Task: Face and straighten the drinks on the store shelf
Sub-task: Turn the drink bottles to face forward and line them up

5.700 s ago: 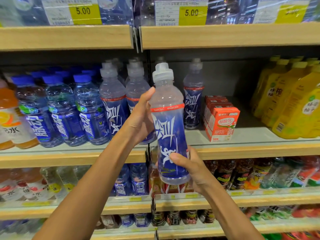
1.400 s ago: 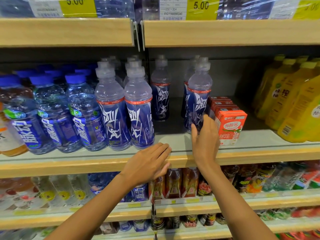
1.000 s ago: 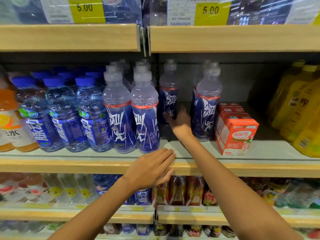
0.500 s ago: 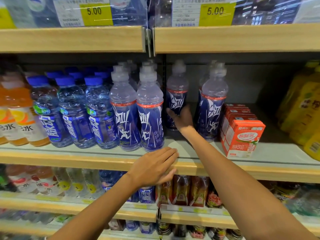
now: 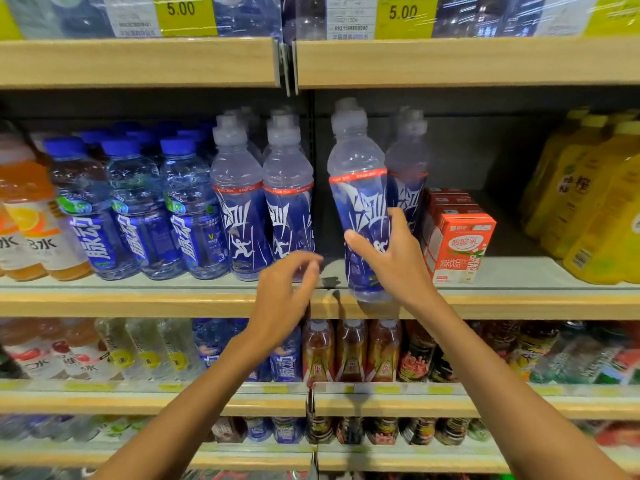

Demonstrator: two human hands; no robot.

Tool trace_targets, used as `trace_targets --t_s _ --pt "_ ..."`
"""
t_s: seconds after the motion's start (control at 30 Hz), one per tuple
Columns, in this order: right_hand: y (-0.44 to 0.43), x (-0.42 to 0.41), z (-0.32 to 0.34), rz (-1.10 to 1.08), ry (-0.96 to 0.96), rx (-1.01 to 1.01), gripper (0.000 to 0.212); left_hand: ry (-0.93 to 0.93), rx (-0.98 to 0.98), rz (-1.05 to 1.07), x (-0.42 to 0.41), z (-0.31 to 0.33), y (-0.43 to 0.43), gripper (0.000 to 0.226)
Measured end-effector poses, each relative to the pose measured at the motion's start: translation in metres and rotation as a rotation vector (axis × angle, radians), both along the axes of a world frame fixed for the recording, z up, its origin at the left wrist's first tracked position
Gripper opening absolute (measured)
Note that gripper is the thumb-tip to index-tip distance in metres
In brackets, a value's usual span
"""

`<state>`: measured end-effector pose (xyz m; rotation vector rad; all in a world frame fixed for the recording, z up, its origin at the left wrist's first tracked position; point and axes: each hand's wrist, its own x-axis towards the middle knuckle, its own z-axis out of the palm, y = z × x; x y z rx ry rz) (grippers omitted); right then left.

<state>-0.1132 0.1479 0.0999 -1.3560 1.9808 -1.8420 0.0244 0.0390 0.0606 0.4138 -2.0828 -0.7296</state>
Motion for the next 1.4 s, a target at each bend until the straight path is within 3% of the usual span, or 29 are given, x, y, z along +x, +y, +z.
trace_targets --t_s 0.1,0.17,0.23,0.33,0.53,0.63,0.77,0.87,0.97,1.1,1.17,1.3,1.4 --pt "0.018 0.02 -0.003 0.064 -0.057 -0.02 0.04 0.203 0.561 -0.2 -0.008 0.041 0.012 0.025" --pt "0.024 0.034 -0.008 0.118 -0.108 -0.027 0.041 0.277 0.732 -0.354 -0.012 0.065 0.02 0.038" --pt "0.026 0.047 -0.012 0.141 -0.131 -0.04 0.04 0.307 0.752 -0.418 -0.015 0.08 0.032 0.048" --pt "0.023 0.062 -0.017 0.109 -0.082 -0.078 0.039 0.36 0.764 -0.315 -0.02 0.091 0.046 0.061" --pt "0.019 0.064 -0.024 0.162 -0.135 -0.128 0.053 0.407 0.801 -0.284 -0.026 0.097 0.046 0.011" --pt "0.025 0.049 -0.026 0.416 -0.388 -0.086 0.067 0.304 0.941 -0.507 -0.021 0.102 0.031 0.029" --pt "0.028 0.038 -0.033 0.816 -0.686 0.076 0.094 0.258 1.117 -1.017 -0.022 0.106 0.016 0.054" --pt "0.023 0.044 -0.032 1.042 -0.735 0.069 0.086 0.254 1.214 -1.3 -0.029 0.103 0.013 0.06" --pt "0.019 0.05 -0.029 0.982 -0.73 0.085 0.078 0.196 1.268 -1.395 -0.033 0.096 0.011 0.059" --pt "0.023 0.049 -0.036 0.721 -0.621 0.065 0.058 0.197 1.181 -1.131 -0.027 0.091 0.003 0.061" --pt "0.026 0.047 -0.035 0.588 -0.558 0.053 0.047 0.155 1.027 -0.881 -0.021 0.095 0.001 0.047" --pt "0.031 0.046 -0.034 0.413 -0.49 0.016 0.048 0.149 0.631 -0.358 -0.015 0.099 0.005 0.027" --pt "0.029 0.048 -0.035 0.249 -0.374 -0.011 0.038 0.208 0.467 -0.22 -0.016 0.102 0.018 0.022"
